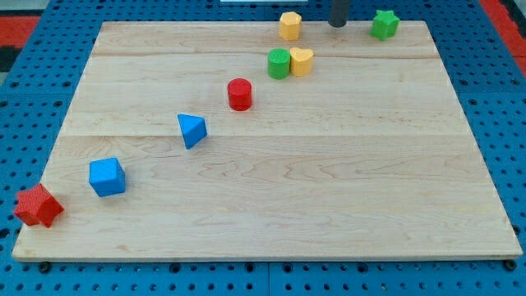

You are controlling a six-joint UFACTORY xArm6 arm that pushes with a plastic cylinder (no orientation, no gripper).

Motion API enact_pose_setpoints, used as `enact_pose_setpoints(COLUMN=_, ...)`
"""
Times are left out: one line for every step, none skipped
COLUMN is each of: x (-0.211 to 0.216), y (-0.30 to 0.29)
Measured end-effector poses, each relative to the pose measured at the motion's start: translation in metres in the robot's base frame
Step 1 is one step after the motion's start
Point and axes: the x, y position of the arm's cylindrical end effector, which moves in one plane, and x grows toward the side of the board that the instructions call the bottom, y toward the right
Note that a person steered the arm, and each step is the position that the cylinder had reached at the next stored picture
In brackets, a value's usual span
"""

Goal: Push the yellow hexagon close to red circle

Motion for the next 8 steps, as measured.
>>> enact_pose_setpoints(x=0.001, y=-0.024)
enact_pose_setpoints(x=0.002, y=-0.086)
enact_pose_setpoints(x=0.004, y=-0.162)
enact_pose_setpoints(x=0.015, y=-0.176)
enact_pose_setpoints(x=0.053, y=-0.200)
enact_pose_setpoints(x=0.045, y=-0.211)
enact_pose_setpoints(x=0.016, y=-0.226)
enact_pose_setpoints(x=0.030, y=-0.262)
